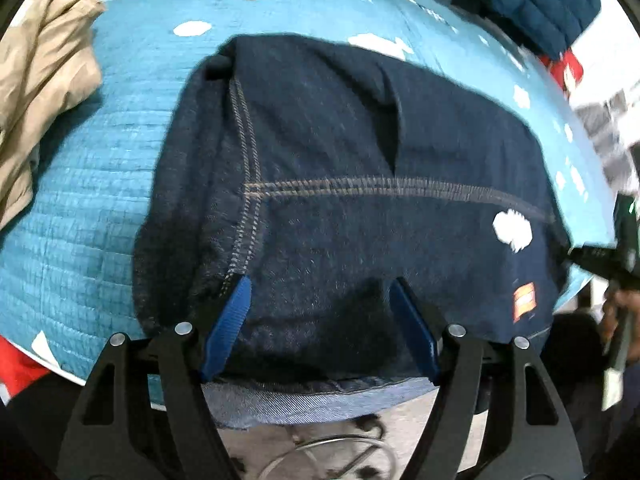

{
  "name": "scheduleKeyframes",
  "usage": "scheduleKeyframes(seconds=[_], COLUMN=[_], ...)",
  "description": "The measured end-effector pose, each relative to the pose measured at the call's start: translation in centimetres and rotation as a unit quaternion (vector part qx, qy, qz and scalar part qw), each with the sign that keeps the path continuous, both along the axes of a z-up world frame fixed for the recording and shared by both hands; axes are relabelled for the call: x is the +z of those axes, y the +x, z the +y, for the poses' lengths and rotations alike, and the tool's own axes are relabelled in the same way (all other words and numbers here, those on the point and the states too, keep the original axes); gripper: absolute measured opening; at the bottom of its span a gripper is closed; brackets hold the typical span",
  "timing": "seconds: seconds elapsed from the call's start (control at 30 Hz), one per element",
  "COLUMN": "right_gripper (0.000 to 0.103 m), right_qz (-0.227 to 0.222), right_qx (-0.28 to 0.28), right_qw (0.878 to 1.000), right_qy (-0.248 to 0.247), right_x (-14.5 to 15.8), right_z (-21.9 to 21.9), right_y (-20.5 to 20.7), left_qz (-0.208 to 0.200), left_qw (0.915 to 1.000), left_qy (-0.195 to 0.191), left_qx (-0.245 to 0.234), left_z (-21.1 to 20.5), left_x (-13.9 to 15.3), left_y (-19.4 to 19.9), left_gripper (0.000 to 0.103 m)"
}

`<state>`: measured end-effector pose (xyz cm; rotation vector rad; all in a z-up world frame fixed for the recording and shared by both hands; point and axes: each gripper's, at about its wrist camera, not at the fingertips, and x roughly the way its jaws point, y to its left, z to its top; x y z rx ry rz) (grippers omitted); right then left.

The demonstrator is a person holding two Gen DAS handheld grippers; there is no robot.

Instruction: Fold large clothes

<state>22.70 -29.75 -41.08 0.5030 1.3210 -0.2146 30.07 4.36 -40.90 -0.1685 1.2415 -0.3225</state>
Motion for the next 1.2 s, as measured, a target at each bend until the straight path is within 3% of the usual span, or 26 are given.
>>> scheduleKeyframes(seconds=[0.03,0.1,0.13,0.23,0.33,0.43,0.5,0.57,0.67,0.8,0.93,1.03,1.2], right_gripper=[0.007,0.007,0.007,0.007,0.007,0.007,0.007,0.006,0.002,0.004,0.008,0.005,0.001], right_qz=[-0.018,-0.062,-0.078,-0.111,-0.113,-0.085,-0.042,-0.013,-0.010,-0.014,0.002,-0.010,-0.014], right_qx=[0.009,0.034,0.045,0.091,0.125,0.127,0.124,0.107,0.089,0.092,0.120,0.121,0.080], right_qw=[1.000,0.998,0.996,0.989,0.985,0.988,0.991,0.994,0.995,0.994,0.989,0.990,0.992], right_qy=[-0.016,0.002,0.011,0.037,0.041,0.031,0.014,0.026,0.045,0.058,0.085,0.070,0.092], right_x=[1.2,3.3,4.0,5.4,5.3,3.5,1.2,-1.2,-3.0,-1.9,-0.2,-1.2,-2.9], right_z=[0.7,2.9,4.0,8.4,12.3,14.3,14.7,13.7,12.7,12.1,13.0,13.6,12.9], right_y=[0.6,2.8,3.9,8.5,13.0,16.5,17.8,18.0,18.1,16.8,11.1,8.2,8.4], left_qz=[-0.017,-0.055,-0.065,-0.066,-0.030,0.008,0.024,0.017,0.014,0.017,0.015,0.017,0.025], left_qw=[0.9997,0.9979,0.9970,0.9954,0.9942,0.9927,0.9914,0.9923,0.9934,0.9933,0.9939,0.9936,0.9929], left_qy=[-0.012,-0.018,-0.009,0.025,0.060,0.040,0.026,0.026,0.033,0.030,0.031,0.026,0.018], left_qx=[0.012,0.031,0.041,0.064,0.085,0.113,0.126,0.119,0.109,0.110,0.105,0.108,0.115], left_z=[0.8,1.9,2.3,3.6,5.2,7.1,7.8,7.9,8.0,7.6,7.6,7.6,7.9], left_x=[1.0,2.5,2.9,2.9,0.8,-1.1,-2.2,-2.6,-2.5,-2.8,-2.6,-2.7,-2.4], left_y=[0.0,0.3,0.5,1.7,2.6,3.0,3.1,3.0,3.2,3.6,3.4,3.6,3.0], left_gripper=[0.073,0.079,0.084,0.085,0.085,0.085,0.085,0.088,0.090,0.091,0.092,0.092,0.092])
